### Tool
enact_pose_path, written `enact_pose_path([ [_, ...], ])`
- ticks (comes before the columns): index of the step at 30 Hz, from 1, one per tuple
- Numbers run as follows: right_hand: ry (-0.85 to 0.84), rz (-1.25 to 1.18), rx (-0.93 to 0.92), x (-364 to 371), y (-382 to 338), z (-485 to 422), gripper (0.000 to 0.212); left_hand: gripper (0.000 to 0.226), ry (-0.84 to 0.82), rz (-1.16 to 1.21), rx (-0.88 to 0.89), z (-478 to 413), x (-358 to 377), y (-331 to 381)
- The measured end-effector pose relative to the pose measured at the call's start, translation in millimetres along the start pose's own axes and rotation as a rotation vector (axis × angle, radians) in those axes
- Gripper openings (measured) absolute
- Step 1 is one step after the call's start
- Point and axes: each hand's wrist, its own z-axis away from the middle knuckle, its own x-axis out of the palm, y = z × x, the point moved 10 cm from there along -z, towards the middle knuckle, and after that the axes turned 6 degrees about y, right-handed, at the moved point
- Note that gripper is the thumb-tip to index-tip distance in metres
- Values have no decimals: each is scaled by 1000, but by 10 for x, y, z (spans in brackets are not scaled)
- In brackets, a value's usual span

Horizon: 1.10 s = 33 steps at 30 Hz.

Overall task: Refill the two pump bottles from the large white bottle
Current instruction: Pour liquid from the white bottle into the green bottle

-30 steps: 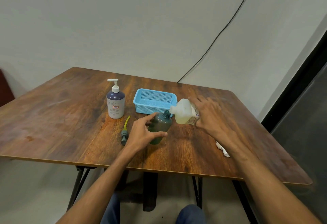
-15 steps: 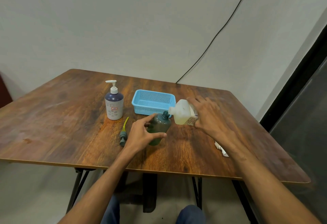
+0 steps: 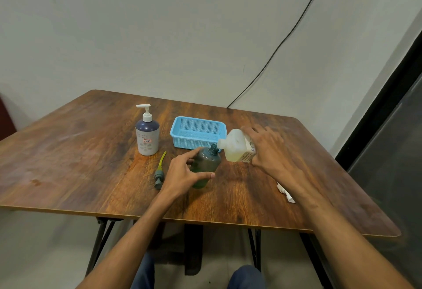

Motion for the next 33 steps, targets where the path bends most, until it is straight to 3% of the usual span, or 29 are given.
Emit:
enact_pose_path([
  [33,-2,12,-4,5,43,-11,72,91,-4,-6,-22,9,7,21],
])
